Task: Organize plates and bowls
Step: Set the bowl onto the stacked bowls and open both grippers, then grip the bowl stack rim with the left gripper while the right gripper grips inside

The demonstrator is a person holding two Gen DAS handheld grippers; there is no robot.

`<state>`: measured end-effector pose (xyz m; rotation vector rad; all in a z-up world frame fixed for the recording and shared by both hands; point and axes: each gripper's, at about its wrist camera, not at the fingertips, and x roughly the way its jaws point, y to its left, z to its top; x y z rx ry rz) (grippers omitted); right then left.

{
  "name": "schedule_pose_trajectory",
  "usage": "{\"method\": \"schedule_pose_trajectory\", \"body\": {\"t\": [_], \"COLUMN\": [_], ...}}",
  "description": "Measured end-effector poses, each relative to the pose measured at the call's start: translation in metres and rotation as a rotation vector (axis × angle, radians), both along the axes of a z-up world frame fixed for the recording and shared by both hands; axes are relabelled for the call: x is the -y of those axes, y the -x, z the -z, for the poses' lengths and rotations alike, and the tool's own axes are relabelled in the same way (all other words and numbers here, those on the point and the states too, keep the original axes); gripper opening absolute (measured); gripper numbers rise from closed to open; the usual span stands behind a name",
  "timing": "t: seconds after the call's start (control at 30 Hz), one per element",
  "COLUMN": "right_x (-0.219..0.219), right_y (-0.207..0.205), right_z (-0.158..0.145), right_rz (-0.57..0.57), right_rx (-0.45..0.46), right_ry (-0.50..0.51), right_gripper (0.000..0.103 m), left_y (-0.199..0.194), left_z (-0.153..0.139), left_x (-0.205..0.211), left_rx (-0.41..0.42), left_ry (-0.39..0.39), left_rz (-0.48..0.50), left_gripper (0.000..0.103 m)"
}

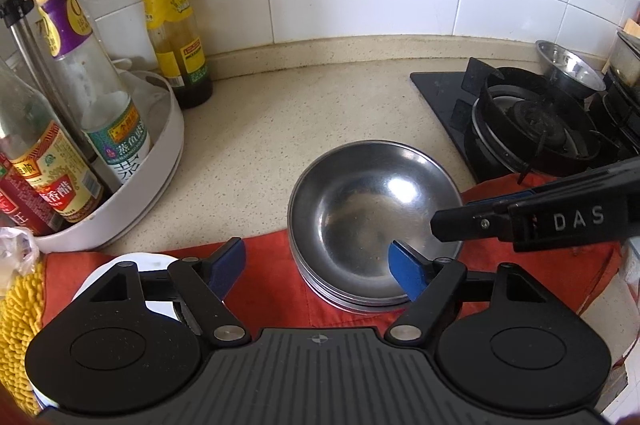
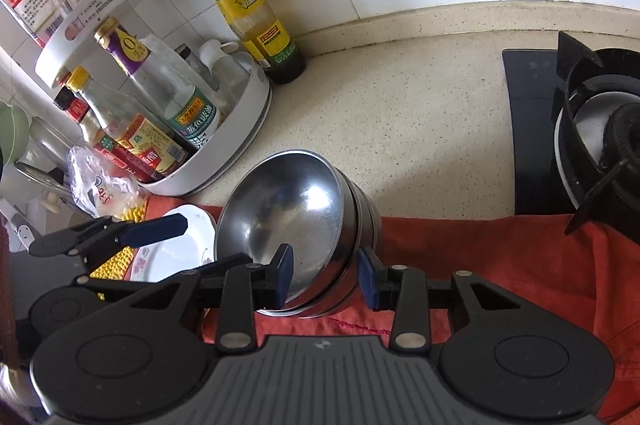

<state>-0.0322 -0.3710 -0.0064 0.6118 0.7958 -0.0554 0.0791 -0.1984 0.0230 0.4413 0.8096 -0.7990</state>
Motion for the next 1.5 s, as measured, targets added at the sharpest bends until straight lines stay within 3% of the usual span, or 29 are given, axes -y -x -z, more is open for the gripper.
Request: {"method": "schedule_pose_trajectory", "body": {"t": [0.4,0.7,0.83,1.13,1.5], "right_x": [0.000,-0.009,-0.010,0.005,0.025], "right_y": [0.011,0.010,0.007,-0.030,-0.084], "right_z": [-0.004,-0.013,-0.018,-0.009,0.011], "right_rz": [0.029,0.015,-0.003,-0.153,-0.383], "right_rx": [-0.004,-0.024,-0.015,-0.001,-0.001], "right_ry": [0.006,0.053,0.071,0.079,0.057], "right_gripper": [0.039,0.045,0.049,0.062,0.070], "left_y": [0.044,0.059,0.058,0.043,0.027], "left_z": [0.005,0.051,0.068,0.084,0.096], "left_x": [-0.038,-0.043,-0.036,-0.018,-0.002], "left_rx": [0.027,0.069,0.096,0.185,0.181], "left_ry": [0.113,0.180,0.167,0.179,0.204], "left_rz": [0.066,0.079,0.066,0.068,0.130], "left_gripper": [0.091,0.094,0.095,0.102,0.103]}}
